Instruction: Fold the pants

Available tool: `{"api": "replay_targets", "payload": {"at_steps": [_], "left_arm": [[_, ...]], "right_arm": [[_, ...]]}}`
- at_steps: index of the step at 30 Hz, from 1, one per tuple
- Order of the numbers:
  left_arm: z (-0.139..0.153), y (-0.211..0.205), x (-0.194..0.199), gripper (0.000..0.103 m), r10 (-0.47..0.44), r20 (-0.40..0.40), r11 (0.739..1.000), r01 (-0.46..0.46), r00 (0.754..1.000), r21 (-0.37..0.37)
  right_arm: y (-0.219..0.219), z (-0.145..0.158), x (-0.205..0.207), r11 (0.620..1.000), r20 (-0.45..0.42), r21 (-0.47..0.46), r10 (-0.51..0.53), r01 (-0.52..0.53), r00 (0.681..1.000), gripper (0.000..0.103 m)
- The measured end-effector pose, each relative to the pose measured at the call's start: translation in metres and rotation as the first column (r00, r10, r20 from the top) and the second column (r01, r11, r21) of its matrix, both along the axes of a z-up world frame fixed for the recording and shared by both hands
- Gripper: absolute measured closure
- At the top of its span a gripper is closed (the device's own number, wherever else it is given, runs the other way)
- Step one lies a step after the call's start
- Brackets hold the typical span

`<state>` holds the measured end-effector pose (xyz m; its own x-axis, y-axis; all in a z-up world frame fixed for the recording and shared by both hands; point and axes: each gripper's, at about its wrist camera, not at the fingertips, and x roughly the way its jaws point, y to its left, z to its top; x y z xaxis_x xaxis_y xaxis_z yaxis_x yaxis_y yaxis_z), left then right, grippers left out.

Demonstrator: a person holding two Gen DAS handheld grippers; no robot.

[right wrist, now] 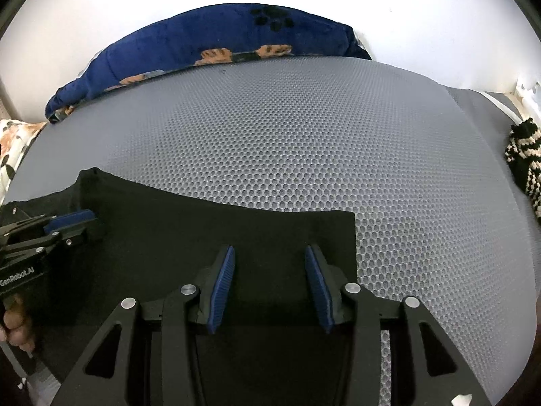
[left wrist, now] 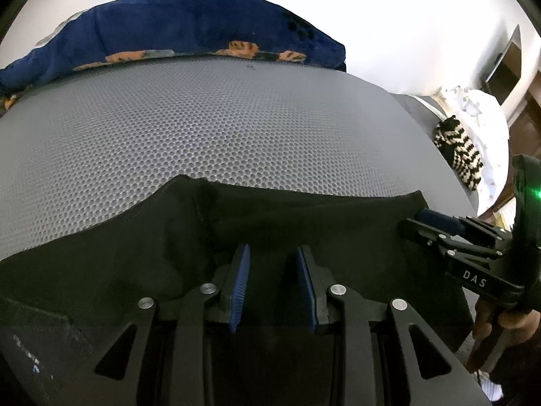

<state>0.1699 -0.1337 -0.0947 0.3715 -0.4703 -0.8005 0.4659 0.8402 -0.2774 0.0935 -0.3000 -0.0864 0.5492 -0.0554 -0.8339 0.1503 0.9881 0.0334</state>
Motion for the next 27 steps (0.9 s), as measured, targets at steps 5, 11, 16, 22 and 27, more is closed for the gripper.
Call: {"api": "replay_targets", "payload": {"at_steps": [5, 11, 16, 22, 27], "left_arm": [[0.013, 0.019, -0.019, 0.049, 0.047, -0.013, 0.998, -0.047, 0.999, -0.031], [0.028, 0.056, -0.051, 0.047, 0.132, 0.011, 0.991, -0.132, 0.991, -0.035], [0.041, 0.103, -0.078, 0.043, 0.237, 0.004, 0.968, -0.236, 0.971, -0.088], [0.057, 0.174, -0.112, 0.043, 0.391, 0.004, 0.91, -0.386, 0.92, -0.152], [0.056, 0.23, -0.136, 0.042, 0.511, -0.034, 0.839, -0.507, 0.859, -0.197]], "right_arm": [[0.004, 0.002, -0.005, 1.0, -0.004, 0.007, -0.007, 0.007, 1.0, 0.062], [0.016, 0.002, -0.017, 1.0, -0.004, 0.029, 0.006, -0.006, 1.0, 0.062], [0.039, 0.001, -0.033, 0.997, -0.011, 0.056, 0.053, -0.052, 0.999, 0.062], [0.076, -0.003, -0.05, 0.988, -0.031, 0.074, 0.136, -0.133, 0.99, 0.061], [0.102, -0.004, -0.06, 0.977, -0.037, 0.102, 0.191, -0.187, 0.981, 0.061]]}}
